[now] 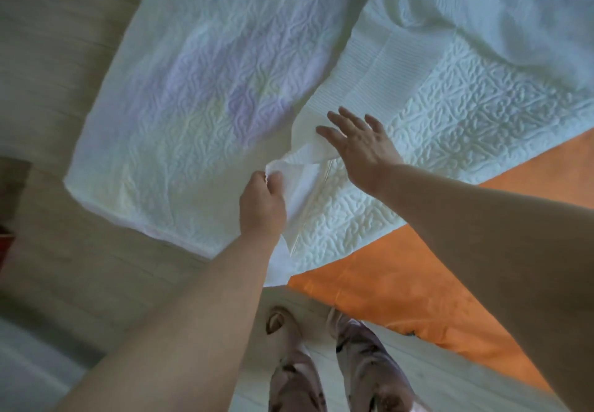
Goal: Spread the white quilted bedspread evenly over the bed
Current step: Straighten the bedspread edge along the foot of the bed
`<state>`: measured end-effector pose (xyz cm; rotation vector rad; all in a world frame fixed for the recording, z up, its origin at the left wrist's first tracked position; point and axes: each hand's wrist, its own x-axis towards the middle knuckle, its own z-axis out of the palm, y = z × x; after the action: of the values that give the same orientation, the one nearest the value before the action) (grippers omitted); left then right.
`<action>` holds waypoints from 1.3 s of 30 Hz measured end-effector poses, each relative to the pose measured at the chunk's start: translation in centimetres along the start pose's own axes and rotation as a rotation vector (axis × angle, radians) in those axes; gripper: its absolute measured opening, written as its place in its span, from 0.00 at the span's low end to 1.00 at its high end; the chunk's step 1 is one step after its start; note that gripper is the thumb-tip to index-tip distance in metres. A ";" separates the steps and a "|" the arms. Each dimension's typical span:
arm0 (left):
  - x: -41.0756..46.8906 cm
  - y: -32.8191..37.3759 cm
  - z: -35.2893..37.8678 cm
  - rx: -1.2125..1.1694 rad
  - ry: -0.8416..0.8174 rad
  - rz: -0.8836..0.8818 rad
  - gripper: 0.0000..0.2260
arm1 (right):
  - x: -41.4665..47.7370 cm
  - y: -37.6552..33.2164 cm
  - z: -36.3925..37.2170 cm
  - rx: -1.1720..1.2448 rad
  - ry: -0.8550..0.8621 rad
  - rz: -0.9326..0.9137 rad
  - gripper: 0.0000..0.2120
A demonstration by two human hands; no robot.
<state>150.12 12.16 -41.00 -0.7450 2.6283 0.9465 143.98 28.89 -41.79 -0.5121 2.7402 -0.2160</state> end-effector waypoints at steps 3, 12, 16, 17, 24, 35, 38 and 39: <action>-0.6 -0.4 -0.9 0.152 -0.254 -0.002 0.32 | 1.2 -0.7 -0.8 -0.101 -0.083 -0.085 0.37; -1.3 -2.1 1.2 0.496 -0.410 -0.045 0.29 | 3.5 -0.4 1.7 -0.305 -0.231 -0.162 0.48; -1.7 -2.4 1.1 0.238 -0.474 -0.049 0.12 | 4.6 -1.2 1.9 -0.639 -0.250 -0.287 0.37; -1.6 -2.5 0.8 0.215 -0.486 -0.048 0.09 | 4.9 -1.3 1.4 -0.693 -0.289 -0.282 0.32; -1.3 -1.9 0.0 0.335 -0.570 0.006 0.29 | 1.9 1.4 -2.7 -0.836 -0.419 -0.026 0.15; -7.3 -2.0 0.5 0.524 -0.697 0.314 0.15 | -11.7 3.5 -1.8 -0.379 -0.348 0.234 0.16; -10.3 -2.7 0.8 0.605 -0.653 0.423 0.12 | -17.6 3.0 -0.8 -0.368 -0.196 0.292 0.16; -11.1 -2.9 0.8 0.622 -0.629 0.459 0.11 | -19.2 2.9 -0.4 -0.384 -0.158 0.302 0.16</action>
<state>161.09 14.97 -38.74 0.2784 2.3114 0.3074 159.76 38.76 -36.20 -0.1908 2.6617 0.4136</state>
